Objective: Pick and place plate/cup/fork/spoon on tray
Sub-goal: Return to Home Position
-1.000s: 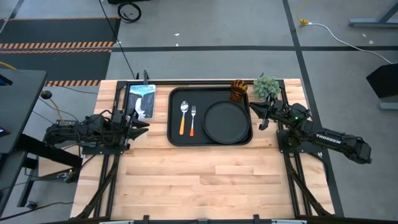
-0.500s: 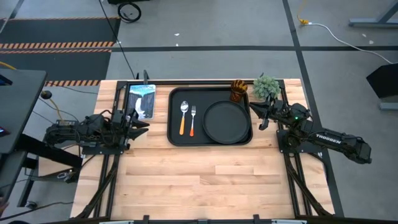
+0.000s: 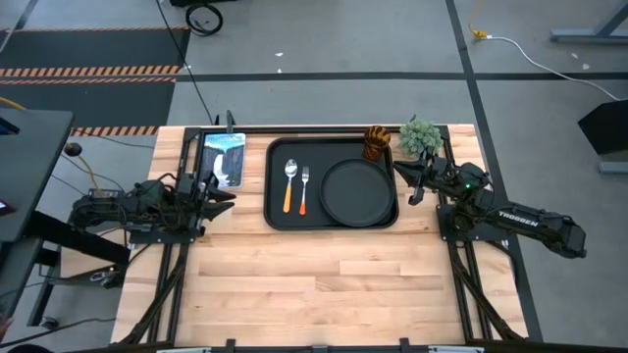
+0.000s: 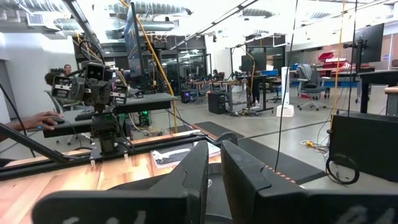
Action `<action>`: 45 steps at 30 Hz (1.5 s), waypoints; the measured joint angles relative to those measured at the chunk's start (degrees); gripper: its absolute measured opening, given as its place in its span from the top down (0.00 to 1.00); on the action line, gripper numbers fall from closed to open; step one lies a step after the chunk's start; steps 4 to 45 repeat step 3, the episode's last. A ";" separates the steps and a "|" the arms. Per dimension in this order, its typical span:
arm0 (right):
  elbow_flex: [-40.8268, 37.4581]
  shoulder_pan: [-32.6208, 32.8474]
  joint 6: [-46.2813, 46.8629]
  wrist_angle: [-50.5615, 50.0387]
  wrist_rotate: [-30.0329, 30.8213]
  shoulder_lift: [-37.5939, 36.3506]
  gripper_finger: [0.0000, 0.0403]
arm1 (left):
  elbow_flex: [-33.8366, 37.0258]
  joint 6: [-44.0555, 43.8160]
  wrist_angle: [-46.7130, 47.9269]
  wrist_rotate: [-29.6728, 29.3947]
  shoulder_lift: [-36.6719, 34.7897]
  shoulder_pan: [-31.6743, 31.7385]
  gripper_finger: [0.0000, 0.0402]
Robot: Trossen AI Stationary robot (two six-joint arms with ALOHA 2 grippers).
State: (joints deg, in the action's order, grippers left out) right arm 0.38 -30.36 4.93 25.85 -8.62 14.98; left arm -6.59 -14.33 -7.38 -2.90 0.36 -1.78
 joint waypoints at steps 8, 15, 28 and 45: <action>0.00 -0.01 0.00 0.00 0.00 0.00 0.88 | 0.00 0.00 -0.02 0.00 0.00 0.00 0.73; 0.00 -0.01 0.00 0.00 0.00 0.00 0.88 | 0.00 0.00 -0.02 0.00 0.00 0.00 0.73; 0.00 -0.01 0.00 0.00 0.00 0.00 0.88 | 0.00 0.00 -0.02 0.00 0.00 0.00 0.73; 0.00 -0.01 0.00 0.00 0.00 0.00 0.88 | 0.00 0.00 -0.02 0.00 0.00 0.00 0.73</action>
